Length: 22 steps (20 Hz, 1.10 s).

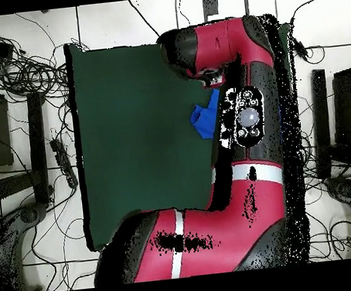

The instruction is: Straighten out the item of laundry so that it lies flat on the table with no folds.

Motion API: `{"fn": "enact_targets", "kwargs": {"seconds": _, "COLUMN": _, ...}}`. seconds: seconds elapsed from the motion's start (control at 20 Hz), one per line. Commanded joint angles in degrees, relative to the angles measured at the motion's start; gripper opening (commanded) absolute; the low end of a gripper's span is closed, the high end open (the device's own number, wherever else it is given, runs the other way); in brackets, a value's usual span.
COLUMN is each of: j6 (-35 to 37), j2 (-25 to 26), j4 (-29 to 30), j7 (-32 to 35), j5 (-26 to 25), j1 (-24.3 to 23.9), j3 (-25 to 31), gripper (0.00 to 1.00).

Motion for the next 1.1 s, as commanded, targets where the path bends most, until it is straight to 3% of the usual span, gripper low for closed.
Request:
{"fn": "enact_targets", "kwargs": {"seconds": 0.05, "j6": -6.1, "j2": 0.3, "j4": -0.1, "j7": -1.4, "j5": -6.2, "j1": 3.9, "j3": -3.3, "gripper": 1.0}}
{"fn": "enact_targets", "kwargs": {"seconds": 0.65, "j6": -4.8, "j2": 7.6, "j4": -9.2, "j7": 1.6, "j5": -4.1, "j1": 5.2, "j3": -1.3, "gripper": 1.0}}
{"fn": "enact_targets", "kwargs": {"seconds": 1.1, "j6": -3.1, "j2": 12.5, "j4": -12.1, "j7": 2.5, "j5": -1.1, "j1": 6.7, "j3": 0.7, "gripper": 1.0}}
